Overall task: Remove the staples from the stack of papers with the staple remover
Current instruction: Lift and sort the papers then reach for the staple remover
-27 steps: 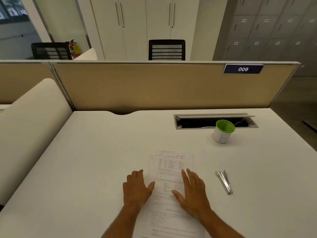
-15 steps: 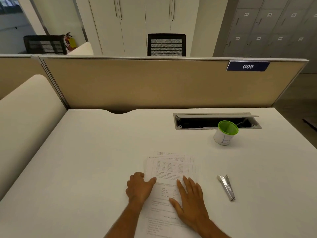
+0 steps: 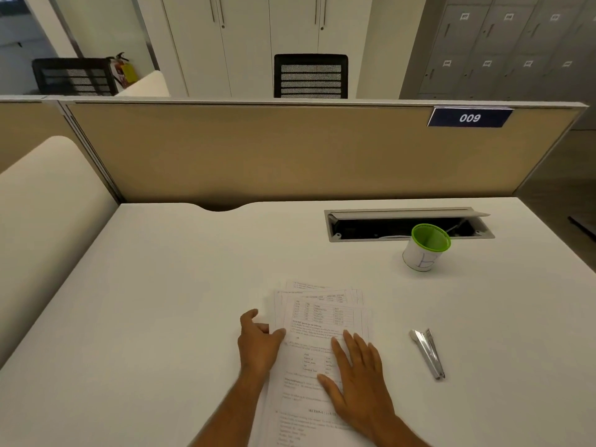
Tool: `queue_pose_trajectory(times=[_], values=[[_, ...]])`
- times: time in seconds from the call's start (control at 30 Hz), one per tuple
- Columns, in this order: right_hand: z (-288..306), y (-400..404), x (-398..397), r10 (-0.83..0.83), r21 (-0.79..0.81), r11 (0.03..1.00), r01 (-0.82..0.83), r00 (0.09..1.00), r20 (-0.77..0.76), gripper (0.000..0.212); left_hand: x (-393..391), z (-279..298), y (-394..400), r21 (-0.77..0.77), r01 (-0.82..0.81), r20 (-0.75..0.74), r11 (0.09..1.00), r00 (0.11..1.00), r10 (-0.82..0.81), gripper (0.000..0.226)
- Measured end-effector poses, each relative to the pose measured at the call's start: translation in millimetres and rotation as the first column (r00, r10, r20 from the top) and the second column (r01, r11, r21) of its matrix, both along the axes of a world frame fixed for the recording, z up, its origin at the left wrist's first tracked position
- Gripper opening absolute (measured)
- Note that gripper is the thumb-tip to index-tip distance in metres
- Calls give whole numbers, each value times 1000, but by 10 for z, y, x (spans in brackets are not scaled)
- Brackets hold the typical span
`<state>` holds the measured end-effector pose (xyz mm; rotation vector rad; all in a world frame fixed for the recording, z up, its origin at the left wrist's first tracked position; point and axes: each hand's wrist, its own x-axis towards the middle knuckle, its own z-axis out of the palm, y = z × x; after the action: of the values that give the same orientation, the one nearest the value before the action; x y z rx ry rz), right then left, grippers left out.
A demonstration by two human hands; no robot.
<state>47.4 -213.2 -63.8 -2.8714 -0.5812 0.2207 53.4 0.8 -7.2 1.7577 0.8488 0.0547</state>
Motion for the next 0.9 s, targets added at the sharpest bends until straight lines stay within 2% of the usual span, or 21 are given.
queue_pose_trajectory(times=[0.1, 0.2, 0.3, 0.43, 0.53, 0.6, 0.67, 0.77, 0.8, 0.9], values=[[10, 8, 4, -8, 4, 1000, 8, 1000, -26, 74, 22, 5, 50, -53, 24, -19, 998, 999, -25, 67], [44, 20, 0, -6, 14, 1000, 6, 999, -52, 73, 23, 17, 70, -101, 75, -2, 992, 997, -76, 33], [41, 19, 5, -2, 18, 1000, 3, 999, -46, 73, 12, 45, 56, -34, 77, 16, 996, 997, -77, 14], [130, 41, 69, -6, 26, 1000, 6, 1000, 6, 79, 2, 77, 31, -9, 91, 58, 996, 994, -90, 13], [323, 153, 149, -112, 223, 967, 121, 992, -55, 73, -2, 141, -27, 1, 85, 123, 996, 989, -84, 13], [540, 260, 170, -213, 437, 870, 226, 974, -79, 61, -12, 234, -91, 11, 82, 166, 997, 983, -82, 13], [769, 389, 188, -260, 637, 696, 332, 943, -208, 52, -18, 324, -164, 17, 93, 218, 995, 971, -95, 13], [1083, 558, 204, -202, 742, 487, 461, 886, -418, 48, -32, 445, -318, 40, 151, 320, 988, 934, -156, 7], [1172, 599, 208, -166, 767, 431, 475, 878, -450, 45, -40, 477, -374, 46, 185, 363, 982, 912, -189, 3], [1312, 638, 239, -126, 810, 325, 487, 872, -474, 31, -90, 543, -497, 45, 288, 494, 957, 826, -271, 18]])
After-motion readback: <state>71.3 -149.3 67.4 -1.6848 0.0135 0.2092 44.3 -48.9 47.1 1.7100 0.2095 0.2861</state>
